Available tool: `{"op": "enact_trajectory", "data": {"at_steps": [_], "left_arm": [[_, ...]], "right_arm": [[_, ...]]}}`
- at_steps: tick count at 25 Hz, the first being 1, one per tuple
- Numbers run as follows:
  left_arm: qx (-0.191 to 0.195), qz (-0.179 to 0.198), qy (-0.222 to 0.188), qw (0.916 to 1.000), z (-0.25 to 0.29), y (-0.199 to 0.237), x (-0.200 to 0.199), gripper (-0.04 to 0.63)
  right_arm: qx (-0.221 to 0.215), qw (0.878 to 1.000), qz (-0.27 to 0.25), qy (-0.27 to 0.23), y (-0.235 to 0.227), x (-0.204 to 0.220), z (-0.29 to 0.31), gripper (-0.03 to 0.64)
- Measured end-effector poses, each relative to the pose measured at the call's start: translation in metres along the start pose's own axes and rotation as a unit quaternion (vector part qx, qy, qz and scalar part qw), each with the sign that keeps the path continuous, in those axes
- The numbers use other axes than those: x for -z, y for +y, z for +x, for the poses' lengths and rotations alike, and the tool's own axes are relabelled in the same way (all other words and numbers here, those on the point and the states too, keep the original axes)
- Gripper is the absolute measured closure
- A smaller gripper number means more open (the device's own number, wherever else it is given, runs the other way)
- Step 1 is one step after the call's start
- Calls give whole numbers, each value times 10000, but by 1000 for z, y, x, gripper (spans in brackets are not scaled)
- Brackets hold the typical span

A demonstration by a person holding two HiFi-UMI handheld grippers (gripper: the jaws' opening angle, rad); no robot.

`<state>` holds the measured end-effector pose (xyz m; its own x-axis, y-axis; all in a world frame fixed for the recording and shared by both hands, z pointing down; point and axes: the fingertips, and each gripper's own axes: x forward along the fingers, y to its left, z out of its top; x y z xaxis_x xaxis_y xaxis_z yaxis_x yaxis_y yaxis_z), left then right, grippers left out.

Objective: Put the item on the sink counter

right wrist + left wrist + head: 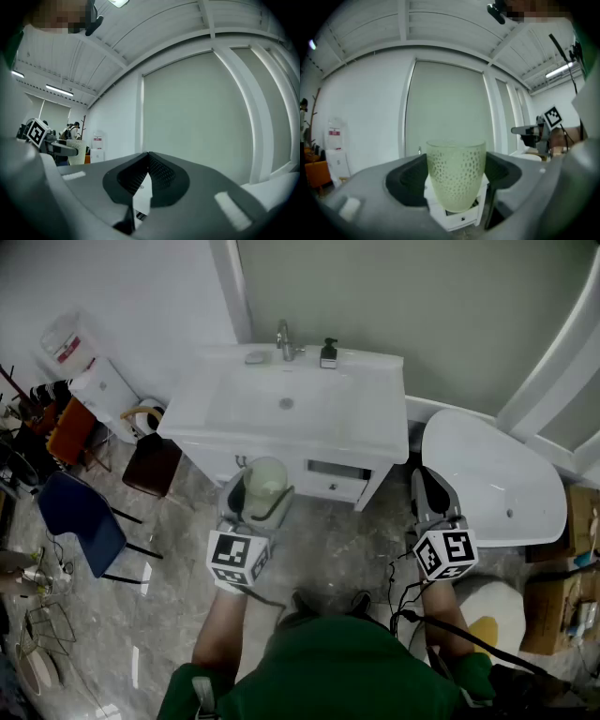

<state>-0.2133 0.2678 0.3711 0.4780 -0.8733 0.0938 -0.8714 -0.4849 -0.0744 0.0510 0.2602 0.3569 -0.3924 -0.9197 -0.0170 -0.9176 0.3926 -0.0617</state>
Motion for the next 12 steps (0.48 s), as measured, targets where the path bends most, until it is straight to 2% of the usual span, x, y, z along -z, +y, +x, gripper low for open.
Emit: {"op": "enact_trajectory", "data": {"at_steps": [7,12], "left_arm": [[53,7,-55,10000,-4,24,4,230],[196,-44,-127,9997,-5,32,8,230]], "right_arm": [[76,9999,-85,34,17,3,11,620],[326,9994,-27,69,18,4,12,620]]}}
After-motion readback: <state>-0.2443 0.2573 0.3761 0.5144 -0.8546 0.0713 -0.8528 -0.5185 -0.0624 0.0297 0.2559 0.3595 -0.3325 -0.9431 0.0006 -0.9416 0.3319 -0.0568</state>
